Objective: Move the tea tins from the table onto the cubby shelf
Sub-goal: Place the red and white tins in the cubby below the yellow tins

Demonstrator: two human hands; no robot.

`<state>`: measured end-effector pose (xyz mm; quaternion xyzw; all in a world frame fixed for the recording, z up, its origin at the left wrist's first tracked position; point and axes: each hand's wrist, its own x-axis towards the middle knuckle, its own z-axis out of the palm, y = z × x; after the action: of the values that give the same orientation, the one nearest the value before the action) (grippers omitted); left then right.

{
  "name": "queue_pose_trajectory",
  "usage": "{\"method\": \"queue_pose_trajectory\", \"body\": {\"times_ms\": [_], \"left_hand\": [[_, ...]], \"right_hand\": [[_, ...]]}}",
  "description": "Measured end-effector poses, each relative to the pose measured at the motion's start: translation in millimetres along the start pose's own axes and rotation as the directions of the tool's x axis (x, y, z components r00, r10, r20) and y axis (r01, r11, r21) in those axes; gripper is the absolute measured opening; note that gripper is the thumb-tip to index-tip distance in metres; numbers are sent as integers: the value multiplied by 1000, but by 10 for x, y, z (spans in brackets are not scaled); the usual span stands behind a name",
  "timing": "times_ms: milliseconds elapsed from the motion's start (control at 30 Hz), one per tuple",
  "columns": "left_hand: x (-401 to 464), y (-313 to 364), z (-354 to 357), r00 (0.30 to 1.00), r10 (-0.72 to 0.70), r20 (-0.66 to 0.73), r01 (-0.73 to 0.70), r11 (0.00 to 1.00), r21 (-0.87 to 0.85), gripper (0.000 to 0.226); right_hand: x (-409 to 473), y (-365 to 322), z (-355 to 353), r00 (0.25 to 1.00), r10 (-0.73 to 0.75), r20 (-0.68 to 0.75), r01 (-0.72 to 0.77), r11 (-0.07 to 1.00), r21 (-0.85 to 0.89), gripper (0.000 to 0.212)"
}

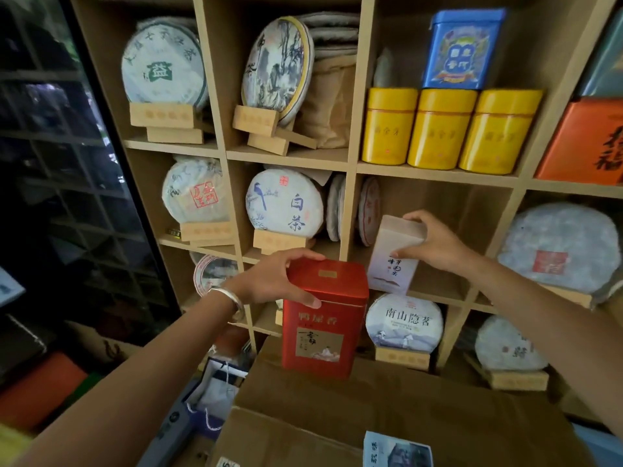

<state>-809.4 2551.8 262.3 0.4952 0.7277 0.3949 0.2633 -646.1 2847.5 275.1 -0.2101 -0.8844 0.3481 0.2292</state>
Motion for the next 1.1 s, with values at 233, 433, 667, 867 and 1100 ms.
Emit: {"method": "queue_pose_trajectory", "body": {"times_ms": [233, 433, 667, 867, 1100], "left_hand": [[71, -180, -53, 999, -40, -36, 40, 999, 1, 79], [90, -297, -60, 996, -63, -63, 62, 998, -13, 78], [49, -392, -44, 993, -101, -65, 100, 995, -17, 79], [3, -400, -46, 990, -126, -66, 127, 992, 5, 75], [64, -317, -6, 993, -106, -51, 105, 994, -26, 76]], "right_hand": [[460, 209, 270, 994, 24, 105, -24, 1000, -2, 74], [714, 304, 357, 988, 3, 153, -6, 1000, 18, 74], [848, 292, 487, 989, -31, 143, 26, 999, 38, 78], [829, 321, 471, 987, -50, 152, 41, 997, 64, 76], [749, 298, 412, 991, 6, 136, -15, 997, 70, 111]]}}
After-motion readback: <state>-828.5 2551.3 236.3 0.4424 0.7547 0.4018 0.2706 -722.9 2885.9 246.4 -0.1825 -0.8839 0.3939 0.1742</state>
